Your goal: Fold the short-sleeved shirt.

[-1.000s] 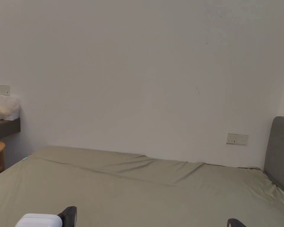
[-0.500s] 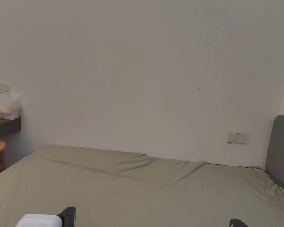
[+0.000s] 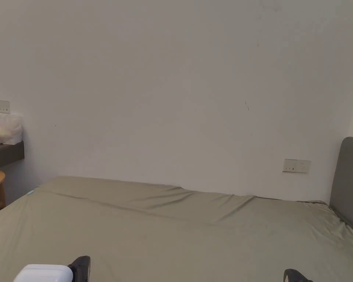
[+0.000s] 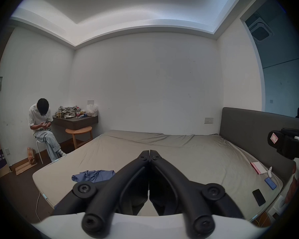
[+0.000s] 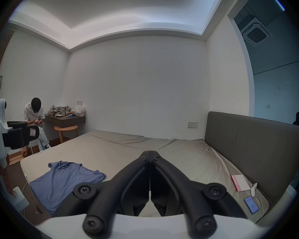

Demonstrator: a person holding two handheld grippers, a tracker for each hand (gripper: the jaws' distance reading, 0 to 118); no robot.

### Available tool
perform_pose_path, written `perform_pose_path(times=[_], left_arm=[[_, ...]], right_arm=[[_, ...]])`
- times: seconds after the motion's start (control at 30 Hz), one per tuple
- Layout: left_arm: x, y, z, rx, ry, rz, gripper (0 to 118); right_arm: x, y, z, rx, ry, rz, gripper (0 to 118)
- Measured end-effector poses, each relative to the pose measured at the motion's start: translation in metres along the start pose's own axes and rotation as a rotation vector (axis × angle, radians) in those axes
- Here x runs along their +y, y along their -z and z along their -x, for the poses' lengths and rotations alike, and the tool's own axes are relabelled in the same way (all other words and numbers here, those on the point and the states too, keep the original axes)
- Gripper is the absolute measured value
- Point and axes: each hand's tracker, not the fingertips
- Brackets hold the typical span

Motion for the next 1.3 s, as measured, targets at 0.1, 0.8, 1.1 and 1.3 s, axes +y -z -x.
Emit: perform_pose_path(times=[0.1,0.8,1.1,1.3], left_arm=[[-0.006,0.008,0.011,0.037,-0.001,0.025,43],[-0.288,0.28,0.142,0.13,-0.064,0.787,118],[-0.296,0.297,0.152,0.18,-0.04,0.781,14],[-0.232,0.287,0.154,0.152,-0.05,0.63,12]], right_arm=[[-0.004,0.004,0.003,0.015,-0.007,0.014,8],[-0.083,0.103,0.052,0.083,-0.109,0.285,8],[-0.113,0.123,0.056,0.083,-0.08,0.391,8],[-0.105,0.11,0.043,0.065,-0.086,0.367,8]])
